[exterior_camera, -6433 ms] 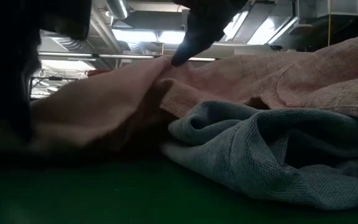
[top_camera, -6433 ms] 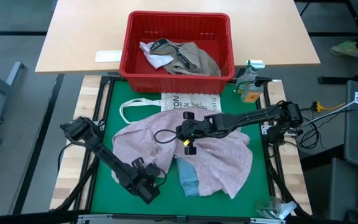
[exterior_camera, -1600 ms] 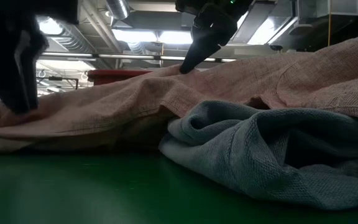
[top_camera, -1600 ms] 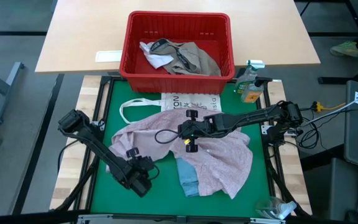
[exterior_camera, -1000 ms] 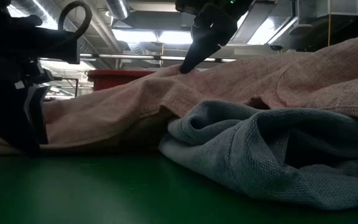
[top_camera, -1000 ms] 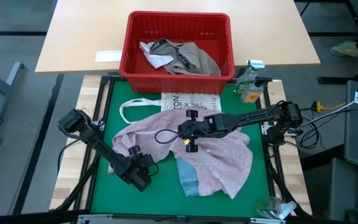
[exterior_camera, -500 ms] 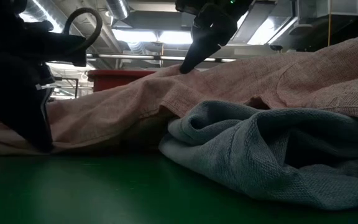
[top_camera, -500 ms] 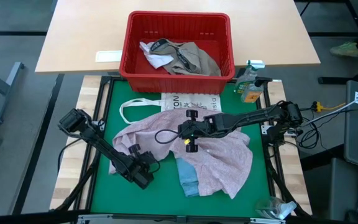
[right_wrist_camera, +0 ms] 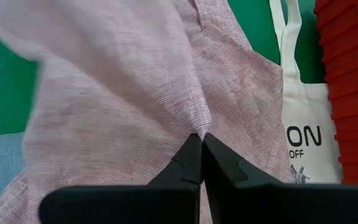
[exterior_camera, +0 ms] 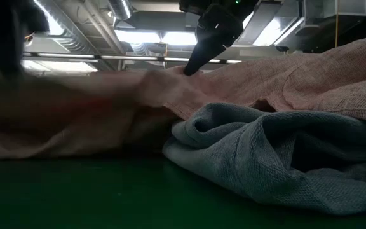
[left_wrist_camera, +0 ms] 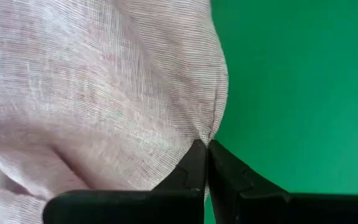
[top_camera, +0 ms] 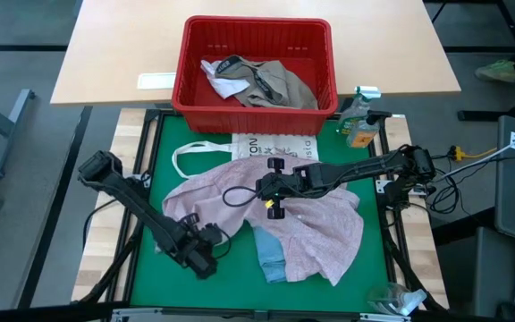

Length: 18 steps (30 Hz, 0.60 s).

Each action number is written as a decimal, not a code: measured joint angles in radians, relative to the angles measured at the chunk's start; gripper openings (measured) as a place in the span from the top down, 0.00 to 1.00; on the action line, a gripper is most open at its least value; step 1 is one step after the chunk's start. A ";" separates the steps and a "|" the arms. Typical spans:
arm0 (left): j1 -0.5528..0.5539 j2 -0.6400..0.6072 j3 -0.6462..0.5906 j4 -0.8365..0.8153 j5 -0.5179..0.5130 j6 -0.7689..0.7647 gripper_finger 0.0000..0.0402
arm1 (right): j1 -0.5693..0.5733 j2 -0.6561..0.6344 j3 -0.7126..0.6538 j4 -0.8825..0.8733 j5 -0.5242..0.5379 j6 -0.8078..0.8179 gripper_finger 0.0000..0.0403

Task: Fold Laundry from Bin
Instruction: Fold the pink shirt from the red laundry basket

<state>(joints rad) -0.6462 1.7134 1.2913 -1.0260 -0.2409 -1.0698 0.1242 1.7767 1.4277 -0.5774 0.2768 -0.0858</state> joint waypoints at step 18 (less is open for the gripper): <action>-0.228 0.010 0.168 0.051 0.033 -0.390 1.00 | -0.001 0.000 0.000 -0.023 -0.084 0.011 0.75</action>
<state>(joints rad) -0.8738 1.7229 1.4597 -0.9754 -0.2081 -1.4598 0.1234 1.7767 1.4277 -0.6006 0.1926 -0.0748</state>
